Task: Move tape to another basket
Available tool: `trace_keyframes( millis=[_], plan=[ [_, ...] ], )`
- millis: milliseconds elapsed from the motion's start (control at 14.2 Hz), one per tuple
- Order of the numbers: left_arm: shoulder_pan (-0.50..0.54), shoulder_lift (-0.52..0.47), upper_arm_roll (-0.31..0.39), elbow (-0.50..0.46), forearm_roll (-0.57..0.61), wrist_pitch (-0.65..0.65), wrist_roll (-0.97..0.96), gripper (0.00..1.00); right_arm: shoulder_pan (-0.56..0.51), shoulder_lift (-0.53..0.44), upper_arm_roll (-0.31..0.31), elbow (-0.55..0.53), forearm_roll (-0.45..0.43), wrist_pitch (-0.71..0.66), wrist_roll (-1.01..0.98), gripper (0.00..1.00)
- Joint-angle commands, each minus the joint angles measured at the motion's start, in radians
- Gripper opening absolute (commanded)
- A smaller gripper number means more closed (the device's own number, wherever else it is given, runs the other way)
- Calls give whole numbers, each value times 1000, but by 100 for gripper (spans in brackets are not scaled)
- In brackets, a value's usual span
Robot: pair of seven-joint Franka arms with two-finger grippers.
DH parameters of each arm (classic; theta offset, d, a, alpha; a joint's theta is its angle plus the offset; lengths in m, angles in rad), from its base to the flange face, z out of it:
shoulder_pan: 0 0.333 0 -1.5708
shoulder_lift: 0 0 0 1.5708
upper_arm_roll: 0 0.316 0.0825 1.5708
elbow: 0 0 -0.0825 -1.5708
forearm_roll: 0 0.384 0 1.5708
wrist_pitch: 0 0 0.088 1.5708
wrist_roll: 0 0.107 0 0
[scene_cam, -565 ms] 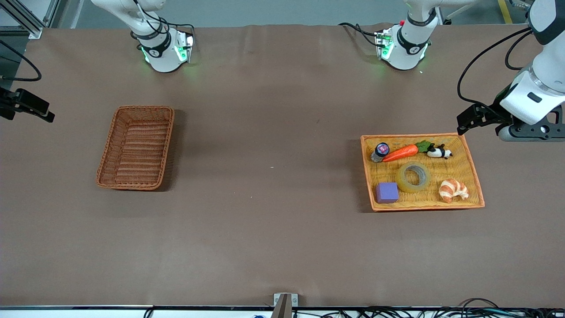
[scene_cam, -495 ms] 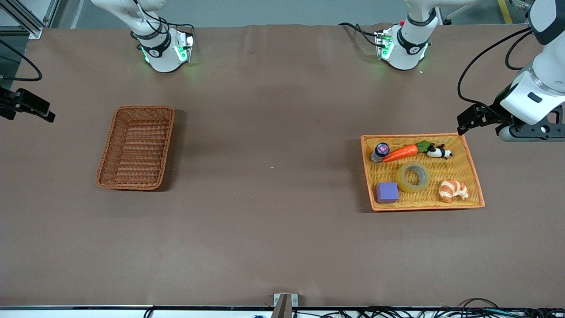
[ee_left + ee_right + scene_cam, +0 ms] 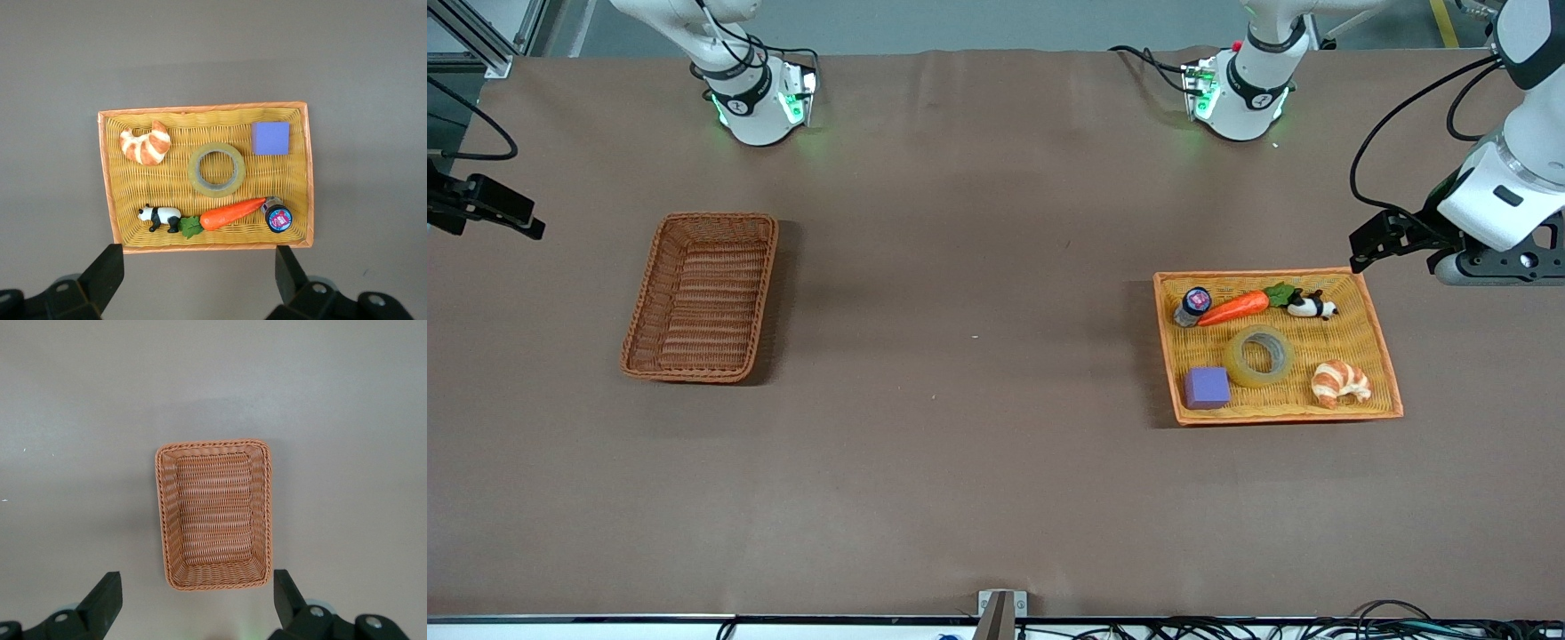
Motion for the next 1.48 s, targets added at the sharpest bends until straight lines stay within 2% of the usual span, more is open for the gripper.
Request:
trace_keyframes(
  millis=[0,212,565,707,918,989,1130,1413],
  plan=[
    [4,-12,-3,-23,-4,-4,16,100,-4,-15,1,-11,15,0,-3,100],
    [12,-1,-2,-29,-38,-4,18,100,-5,-15,-1,-3,15,-3,-3,100],
    [14,-50,-2,-179,-35,54,18,100,-4,-15,1,-10,15,3,-3,100],
    [26,-49,-2,-268,-27,123,18,100,-4,-15,-1,-10,15,2,-3,100],
    [35,-26,0,-397,-29,301,42,100,-2,-15,1,-10,15,3,-3,100],
    [47,-13,0,-417,-29,336,50,100,-2,-15,1,-10,15,6,-3,100],
    [66,43,3,-417,-23,353,50,100,-10,-13,-1,-10,15,20,-3,100],
    [102,132,3,-420,-15,476,50,100,-4,-13,-1,-11,15,19,-3,100]
  ],
)
